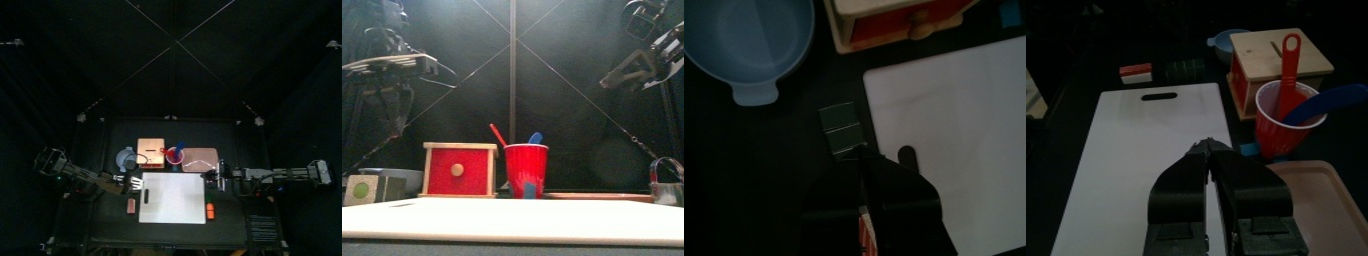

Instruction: Place sushi roll onto cutting board

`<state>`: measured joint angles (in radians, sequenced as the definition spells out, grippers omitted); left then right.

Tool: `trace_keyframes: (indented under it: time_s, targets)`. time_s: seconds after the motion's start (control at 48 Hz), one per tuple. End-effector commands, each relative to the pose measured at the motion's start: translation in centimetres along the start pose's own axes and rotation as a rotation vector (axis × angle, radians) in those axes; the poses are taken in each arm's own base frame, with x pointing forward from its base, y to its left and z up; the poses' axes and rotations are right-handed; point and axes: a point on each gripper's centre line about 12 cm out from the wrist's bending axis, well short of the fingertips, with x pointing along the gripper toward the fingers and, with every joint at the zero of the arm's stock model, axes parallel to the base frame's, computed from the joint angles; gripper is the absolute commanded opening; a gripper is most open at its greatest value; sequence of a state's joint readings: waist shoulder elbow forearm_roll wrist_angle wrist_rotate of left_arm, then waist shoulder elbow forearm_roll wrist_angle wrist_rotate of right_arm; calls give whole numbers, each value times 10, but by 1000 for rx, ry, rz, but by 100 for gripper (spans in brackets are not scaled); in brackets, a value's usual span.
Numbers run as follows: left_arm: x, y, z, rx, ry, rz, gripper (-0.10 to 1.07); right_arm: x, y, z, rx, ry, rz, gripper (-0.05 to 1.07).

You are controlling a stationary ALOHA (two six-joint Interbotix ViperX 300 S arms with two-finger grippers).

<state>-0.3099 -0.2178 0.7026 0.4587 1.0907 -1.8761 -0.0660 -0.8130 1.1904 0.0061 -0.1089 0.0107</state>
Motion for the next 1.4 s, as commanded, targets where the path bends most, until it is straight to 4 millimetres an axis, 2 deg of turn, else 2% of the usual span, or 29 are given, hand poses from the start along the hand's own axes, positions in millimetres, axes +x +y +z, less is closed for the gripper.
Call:
trace_keyframes:
  time_s: [0.0, 0.146, 0.271, 0.438, 0.625, 0.833, 1.167, 1.375]
  targets:
    - [1, -1, -4, -11, 30, -24, 62, 1, -1, 3, -1, -3, -3, 1]
    - [17, 3, -16, -56, 116, 9, 89, 1, -1, -1, 1, 21, -3, 1]
    - [28, 0, -21, -68, 142, 34, 102, 0, -1, -4, 4, 29, -4, 1]
    - [35, -7, -20, -63, 128, 27, 102, 0, -1, -7, 2, 37, -4, 1]
    - [48, -4, -10, -105, 123, 66, 102, 0, -1, -11, 5, 46, -4, 1]
    - [59, -8, -1, -119, 121, 22, 102, -1, -1, -15, 10, 71, -3, 1]
    - [76, 0, -8, -151, 149, 57, 102, -1, 0, -18, 9, 86, -2, 1]
    - [83, -1, -11, -146, 151, 81, 101, -1, 0, -20, 11, 100, -2, 1]
